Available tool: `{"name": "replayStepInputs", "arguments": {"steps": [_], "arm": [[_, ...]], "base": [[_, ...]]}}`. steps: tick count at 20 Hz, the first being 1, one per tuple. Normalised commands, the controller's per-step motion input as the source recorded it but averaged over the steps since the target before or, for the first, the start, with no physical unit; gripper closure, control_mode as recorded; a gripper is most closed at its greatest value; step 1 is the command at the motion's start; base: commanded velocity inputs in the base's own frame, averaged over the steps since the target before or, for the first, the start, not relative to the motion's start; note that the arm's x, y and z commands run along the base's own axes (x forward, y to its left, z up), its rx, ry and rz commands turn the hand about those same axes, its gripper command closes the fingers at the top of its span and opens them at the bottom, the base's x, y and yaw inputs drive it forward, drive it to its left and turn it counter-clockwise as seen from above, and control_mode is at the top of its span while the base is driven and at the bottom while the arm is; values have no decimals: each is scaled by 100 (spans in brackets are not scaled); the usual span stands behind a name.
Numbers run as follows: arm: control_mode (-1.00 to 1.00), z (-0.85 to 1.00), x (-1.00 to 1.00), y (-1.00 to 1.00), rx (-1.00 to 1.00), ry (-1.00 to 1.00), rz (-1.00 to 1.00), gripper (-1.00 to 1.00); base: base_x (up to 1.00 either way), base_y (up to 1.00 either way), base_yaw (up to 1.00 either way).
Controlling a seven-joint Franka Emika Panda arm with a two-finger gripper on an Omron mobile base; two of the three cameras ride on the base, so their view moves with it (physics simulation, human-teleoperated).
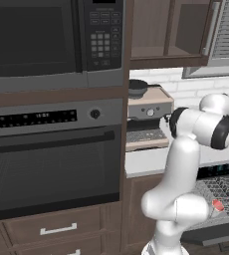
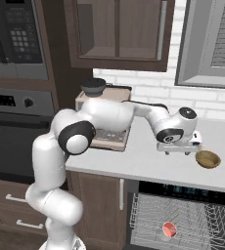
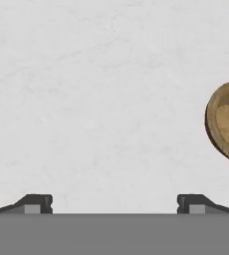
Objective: Pick up the cup and bowl from the counter, place them in the dishwasher, and close the dishwasher door.
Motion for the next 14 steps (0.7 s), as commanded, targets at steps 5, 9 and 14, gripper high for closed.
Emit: {"name": "replayStepInputs", "arguments": {"steps": [5, 9, 14], "arm": [[-100, 1, 81, -59, 1, 6, -6, -100], [-100, -1, 50, -74, 4, 7, -5, -100], [-100, 0, 0, -62, 9, 0, -7, -100]], "base": [[0, 0, 0], [0, 0, 0], [0, 0, 0]]}}
